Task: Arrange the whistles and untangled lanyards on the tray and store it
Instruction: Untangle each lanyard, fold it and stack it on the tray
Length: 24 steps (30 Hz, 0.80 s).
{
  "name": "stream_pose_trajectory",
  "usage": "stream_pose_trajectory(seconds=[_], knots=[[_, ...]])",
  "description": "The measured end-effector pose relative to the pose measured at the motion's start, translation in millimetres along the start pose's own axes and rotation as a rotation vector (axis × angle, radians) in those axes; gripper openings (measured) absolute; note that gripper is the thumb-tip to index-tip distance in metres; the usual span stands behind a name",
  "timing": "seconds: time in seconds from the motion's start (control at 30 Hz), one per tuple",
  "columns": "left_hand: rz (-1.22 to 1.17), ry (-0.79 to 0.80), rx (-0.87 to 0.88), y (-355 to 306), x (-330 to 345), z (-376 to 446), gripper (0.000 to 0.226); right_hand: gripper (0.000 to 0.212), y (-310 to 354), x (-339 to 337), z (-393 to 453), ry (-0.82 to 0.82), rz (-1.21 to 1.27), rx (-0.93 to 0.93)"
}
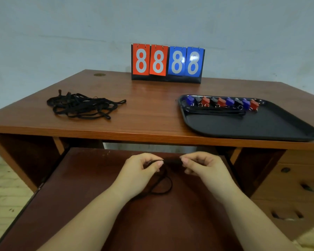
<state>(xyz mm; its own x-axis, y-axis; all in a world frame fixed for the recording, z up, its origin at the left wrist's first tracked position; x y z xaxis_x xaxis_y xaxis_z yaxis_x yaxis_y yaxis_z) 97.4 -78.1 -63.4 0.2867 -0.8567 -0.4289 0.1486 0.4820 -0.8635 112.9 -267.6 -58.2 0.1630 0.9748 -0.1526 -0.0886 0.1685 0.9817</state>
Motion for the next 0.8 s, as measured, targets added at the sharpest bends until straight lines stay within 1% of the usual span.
stream_pose_trajectory(seconds=[0.1,0.2,0.23,0.3,0.37,0.43,0.53,0.7,0.8], knots=[[0.100,0.021,-0.015,2,-4,0,0.010,0.012,-1,-4,-1,-0.053,0.108,0.041],[0.200,0.056,-0.004,0,-7,-1,0.010,0.015,1,-5,-3,-0.055,0.171,0.058],[0.230,0.064,0.010,-2,-6,-3,0.012,0.016,2,-4,-4,-0.047,0.184,0.060],[0.234,0.054,0.065,-7,-5,-6,0.025,0.013,4,-3,-6,-0.036,0.172,0.032],[0.107,0.048,0.087,-13,-2,-10,0.033,0.010,7,-1,-10,-0.019,0.129,-0.016],[-0.063,0.063,0.056,-19,3,-15,0.030,0.010,10,1,-14,0.002,0.094,-0.062],[-0.241,0.065,-0.021,-24,7,-19,0.022,0.013,14,3,-19,0.019,0.093,-0.095],[-0.358,0.118,-0.059,-28,10,-24,0.022,0.015,15,6,-21,0.023,0.057,-0.108],[-0.389,0.125,-0.084,-29,14,-24,0.022,0.017,16,7,-22,-0.005,0.078,-0.105]])
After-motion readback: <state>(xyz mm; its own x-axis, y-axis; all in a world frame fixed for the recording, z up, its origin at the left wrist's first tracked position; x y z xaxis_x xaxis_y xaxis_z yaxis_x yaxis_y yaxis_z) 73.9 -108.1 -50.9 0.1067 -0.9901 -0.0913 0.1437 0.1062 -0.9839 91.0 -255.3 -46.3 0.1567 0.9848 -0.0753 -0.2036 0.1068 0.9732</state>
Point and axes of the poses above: each hand's wrist, its own z-axis towards the middle knuckle, its own x-axis out of the palm, y = z × x, the point moved 3 cm from there along z, towards the middle knuckle, and after that the axes turned 13 degrees about -y, right-handed, at the moved point
